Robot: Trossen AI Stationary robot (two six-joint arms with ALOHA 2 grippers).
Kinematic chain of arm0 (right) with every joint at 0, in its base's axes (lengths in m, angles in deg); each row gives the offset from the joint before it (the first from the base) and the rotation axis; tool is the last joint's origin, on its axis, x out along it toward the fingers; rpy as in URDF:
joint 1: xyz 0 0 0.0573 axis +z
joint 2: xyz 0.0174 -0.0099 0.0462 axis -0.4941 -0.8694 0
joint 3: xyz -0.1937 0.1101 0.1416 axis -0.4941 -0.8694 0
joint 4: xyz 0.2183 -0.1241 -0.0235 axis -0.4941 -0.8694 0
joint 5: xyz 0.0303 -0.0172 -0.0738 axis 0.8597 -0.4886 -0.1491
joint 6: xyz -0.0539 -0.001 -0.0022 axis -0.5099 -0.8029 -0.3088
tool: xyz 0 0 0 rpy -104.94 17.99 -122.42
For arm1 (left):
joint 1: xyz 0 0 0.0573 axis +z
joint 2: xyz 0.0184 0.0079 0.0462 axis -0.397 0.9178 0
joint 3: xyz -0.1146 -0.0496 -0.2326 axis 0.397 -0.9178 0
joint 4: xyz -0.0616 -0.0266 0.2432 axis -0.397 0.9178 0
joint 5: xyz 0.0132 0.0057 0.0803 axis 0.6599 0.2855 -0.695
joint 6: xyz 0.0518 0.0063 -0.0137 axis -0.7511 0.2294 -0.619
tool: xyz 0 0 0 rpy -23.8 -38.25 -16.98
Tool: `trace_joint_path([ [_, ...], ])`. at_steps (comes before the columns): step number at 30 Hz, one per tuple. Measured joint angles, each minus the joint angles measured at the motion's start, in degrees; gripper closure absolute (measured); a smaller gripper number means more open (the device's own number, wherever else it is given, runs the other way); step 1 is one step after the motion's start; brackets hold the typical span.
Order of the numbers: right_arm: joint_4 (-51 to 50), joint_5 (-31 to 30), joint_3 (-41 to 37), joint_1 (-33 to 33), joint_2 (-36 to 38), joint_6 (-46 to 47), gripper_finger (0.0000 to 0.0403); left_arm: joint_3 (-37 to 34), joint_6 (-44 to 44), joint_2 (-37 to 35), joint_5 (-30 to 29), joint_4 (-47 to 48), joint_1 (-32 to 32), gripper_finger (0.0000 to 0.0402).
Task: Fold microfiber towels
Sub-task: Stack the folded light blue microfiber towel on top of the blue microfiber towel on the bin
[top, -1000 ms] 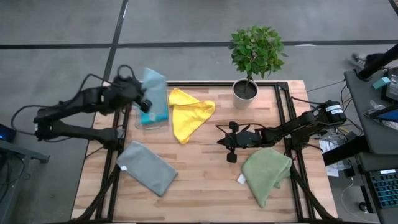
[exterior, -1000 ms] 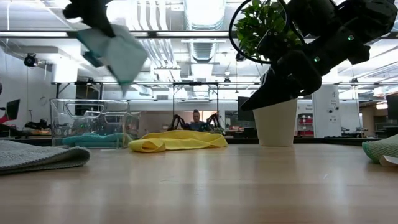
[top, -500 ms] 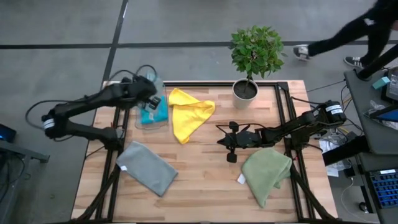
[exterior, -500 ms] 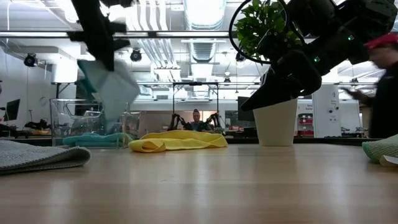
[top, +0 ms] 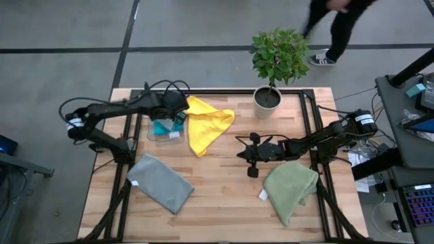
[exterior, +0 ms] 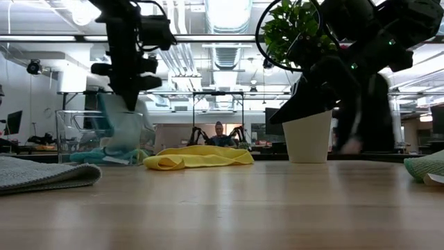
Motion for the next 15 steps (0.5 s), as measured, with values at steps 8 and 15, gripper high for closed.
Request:
trace_joint_path([
  [8,-0.05,1.22,-0.07,0.34,0.02,0.89,0.0394,-5.85,9.37,-6.16,2.16,-6.09,1.65,0.0398],
  [15,-0.02,1.51,-0.13,0.53,0.02,0.9,0.0394,-14.19,14.78,-8.24,3.68,-14.74,2.45,0.04],
])
